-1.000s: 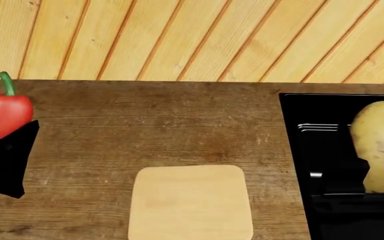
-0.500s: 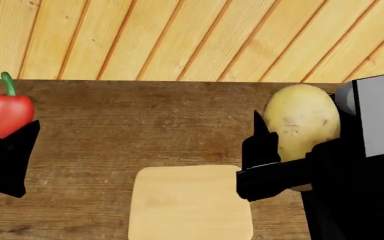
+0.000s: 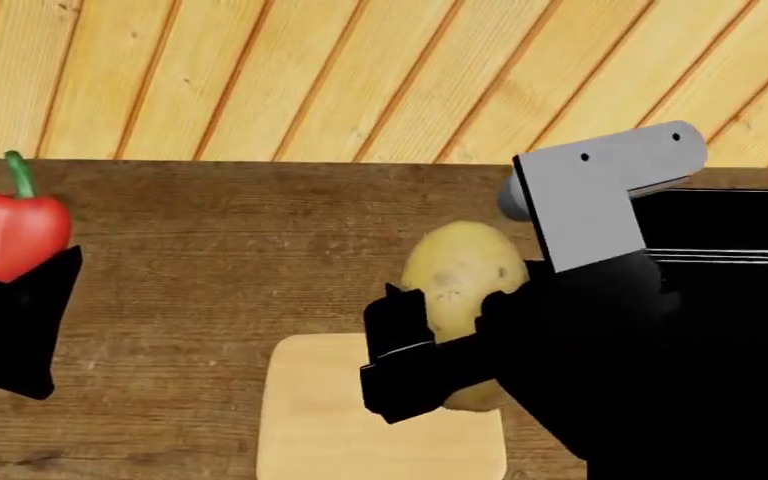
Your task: Pick the vegetables from the sink and place them on the cutting board.
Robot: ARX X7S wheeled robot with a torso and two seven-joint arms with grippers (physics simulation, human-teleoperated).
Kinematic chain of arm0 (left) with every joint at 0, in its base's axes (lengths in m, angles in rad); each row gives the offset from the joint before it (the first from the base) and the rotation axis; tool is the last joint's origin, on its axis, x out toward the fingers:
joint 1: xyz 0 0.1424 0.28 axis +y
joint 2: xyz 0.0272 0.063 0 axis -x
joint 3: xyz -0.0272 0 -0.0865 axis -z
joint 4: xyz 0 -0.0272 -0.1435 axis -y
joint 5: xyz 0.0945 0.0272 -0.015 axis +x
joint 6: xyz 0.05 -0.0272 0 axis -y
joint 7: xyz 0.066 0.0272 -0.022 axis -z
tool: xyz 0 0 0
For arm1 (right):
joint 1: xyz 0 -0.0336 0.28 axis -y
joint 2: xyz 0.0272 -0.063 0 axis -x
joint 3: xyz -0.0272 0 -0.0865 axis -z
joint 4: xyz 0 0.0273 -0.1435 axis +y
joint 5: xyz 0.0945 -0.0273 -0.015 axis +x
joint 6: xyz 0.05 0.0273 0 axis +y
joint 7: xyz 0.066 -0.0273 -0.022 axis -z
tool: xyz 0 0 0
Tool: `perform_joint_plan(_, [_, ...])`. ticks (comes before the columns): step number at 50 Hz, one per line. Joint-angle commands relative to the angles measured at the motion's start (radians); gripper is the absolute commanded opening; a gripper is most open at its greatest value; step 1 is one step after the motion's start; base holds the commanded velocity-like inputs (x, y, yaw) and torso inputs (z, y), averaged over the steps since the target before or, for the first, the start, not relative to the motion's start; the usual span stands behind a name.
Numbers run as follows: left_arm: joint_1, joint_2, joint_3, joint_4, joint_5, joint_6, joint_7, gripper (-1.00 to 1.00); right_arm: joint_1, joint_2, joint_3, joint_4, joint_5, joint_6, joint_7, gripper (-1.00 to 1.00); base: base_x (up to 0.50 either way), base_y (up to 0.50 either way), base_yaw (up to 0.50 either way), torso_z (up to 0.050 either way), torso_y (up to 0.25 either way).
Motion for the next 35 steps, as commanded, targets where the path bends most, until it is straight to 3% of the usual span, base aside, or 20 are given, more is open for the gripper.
perform_joint_plan(1, [0.005, 0.004, -0.025, -0.002, 0.005, 0.012, 0.004, -1.0, -0.034, -0.028, -0.032, 0.044, -0.004, -0.007, -0.019, -1.0, 0.0, 0.0, 0.0, 0.0, 0.0])
perform_joint_plan(13, [0.035, 0.013, -0.016, -0.001, 0.03, 0.022, 0.022, -1.0, -0.052, -0.025, -0.049, 0.074, -0.021, -0.021, -0.048, -1.0, 0.0, 0.0, 0.0, 0.0, 0.0])
perform_joint_plan(35, [0.07, 0.012, -0.015, -0.005, 0.051, 0.04, 0.048, -1.0, -0.098, -0.055, -0.154, 0.147, -0.226, -0.091, -0.22, -1.0, 0.0, 0.0, 0.0, 0.0, 0.0])
